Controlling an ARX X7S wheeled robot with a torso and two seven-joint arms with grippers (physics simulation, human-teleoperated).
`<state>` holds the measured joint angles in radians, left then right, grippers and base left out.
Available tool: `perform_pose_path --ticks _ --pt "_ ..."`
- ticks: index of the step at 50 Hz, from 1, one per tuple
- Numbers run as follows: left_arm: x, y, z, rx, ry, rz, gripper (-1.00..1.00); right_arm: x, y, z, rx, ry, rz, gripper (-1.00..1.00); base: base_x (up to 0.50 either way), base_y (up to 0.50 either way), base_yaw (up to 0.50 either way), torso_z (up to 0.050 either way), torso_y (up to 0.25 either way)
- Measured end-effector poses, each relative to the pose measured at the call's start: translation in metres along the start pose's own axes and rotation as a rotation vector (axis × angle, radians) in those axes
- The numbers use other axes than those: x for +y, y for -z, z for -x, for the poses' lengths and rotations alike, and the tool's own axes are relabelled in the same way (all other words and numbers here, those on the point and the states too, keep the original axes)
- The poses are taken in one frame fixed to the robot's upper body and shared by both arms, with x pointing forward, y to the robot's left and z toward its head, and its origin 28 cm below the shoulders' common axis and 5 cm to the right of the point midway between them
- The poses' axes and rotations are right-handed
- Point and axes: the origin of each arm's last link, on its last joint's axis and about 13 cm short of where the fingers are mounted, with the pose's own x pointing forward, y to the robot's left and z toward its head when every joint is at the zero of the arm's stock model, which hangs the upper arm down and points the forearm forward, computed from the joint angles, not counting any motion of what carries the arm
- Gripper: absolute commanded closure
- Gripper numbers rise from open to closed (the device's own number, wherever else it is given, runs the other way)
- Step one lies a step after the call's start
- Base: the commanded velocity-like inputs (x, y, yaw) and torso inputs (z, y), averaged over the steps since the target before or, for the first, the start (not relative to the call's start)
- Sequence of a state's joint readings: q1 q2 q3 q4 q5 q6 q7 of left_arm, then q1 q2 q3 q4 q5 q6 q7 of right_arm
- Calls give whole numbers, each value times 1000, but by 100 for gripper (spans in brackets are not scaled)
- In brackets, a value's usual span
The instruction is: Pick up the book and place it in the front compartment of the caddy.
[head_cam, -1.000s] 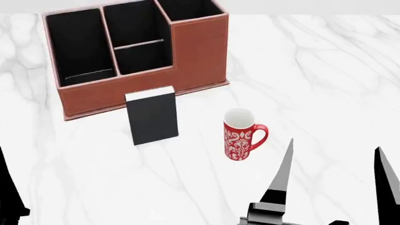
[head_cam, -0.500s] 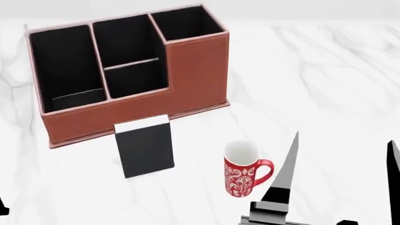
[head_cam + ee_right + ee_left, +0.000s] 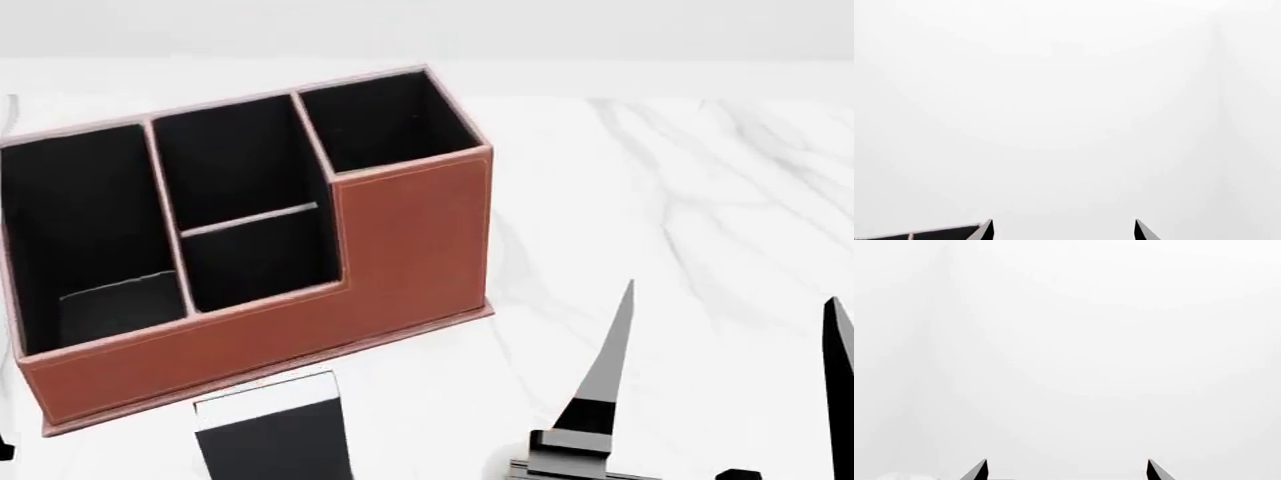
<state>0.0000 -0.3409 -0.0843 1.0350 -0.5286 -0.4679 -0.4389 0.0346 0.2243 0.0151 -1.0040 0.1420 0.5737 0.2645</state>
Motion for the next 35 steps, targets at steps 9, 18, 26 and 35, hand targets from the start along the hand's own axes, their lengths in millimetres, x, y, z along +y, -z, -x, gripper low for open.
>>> perform_pose_path --ticks 9,18,26,35 --pt "0 -2 0 -5 2 0 -100 0 -1 0 -2 1 -3 -100 500 0 0 0 1" --pt "-2 -2 1 -6 7 1 -100 -1 -2 0 -3 4 -6 -100 500 0 0 0 1" --pt "-2 -3 1 -7 10 2 -100 -1 -2 0 -1 4 -9 -100 500 0 0 0 1" --pt "-3 -3 1 -7 14 5 -100 -1 -2 0 -1 7 -17 -100 333 0 0 0 3"
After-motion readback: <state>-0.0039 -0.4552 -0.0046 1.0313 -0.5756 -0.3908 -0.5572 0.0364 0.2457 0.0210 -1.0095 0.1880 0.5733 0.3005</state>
